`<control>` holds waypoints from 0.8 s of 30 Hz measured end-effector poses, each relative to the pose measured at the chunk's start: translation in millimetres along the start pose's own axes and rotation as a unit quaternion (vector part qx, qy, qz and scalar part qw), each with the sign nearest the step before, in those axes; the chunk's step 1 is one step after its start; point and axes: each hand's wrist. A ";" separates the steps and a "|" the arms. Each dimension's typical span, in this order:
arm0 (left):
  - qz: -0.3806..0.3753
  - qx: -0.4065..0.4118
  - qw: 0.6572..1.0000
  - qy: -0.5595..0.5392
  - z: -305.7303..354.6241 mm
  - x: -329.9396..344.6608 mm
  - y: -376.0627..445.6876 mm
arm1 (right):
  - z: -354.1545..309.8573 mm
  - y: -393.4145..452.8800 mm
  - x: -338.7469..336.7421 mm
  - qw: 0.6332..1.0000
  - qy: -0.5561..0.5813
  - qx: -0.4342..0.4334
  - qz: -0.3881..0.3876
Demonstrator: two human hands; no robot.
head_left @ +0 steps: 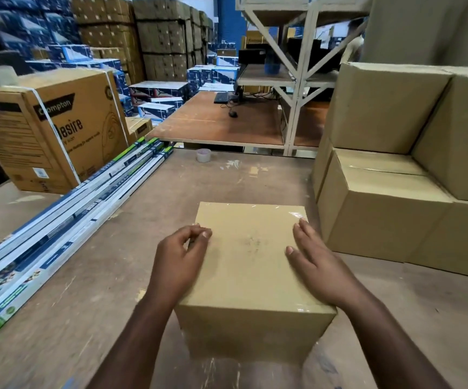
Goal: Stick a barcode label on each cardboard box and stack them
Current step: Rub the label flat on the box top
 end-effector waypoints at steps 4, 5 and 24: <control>0.036 -0.005 0.999 0.007 4.0 -1.7 -4.6 | 17.8 -0.1 9.5 0.971 0.231 0.062 0.022; 0.044 -0.019 0.999 0.008 7.7 -0.4 -4.5 | 22.1 -0.7 12.3 0.954 0.287 0.083 0.027; 0.058 -0.367 0.905 -0.205 -71.6 -1.4 -108.9 | 31.0 -75.6 92.1 0.809 0.514 0.273 0.080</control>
Point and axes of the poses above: each hand's wrist, its own y-axis towards the middle knuckle, its own x-axis out of the palm, z = x × y, and after that the axes turned 14 degrees about z, right-handed
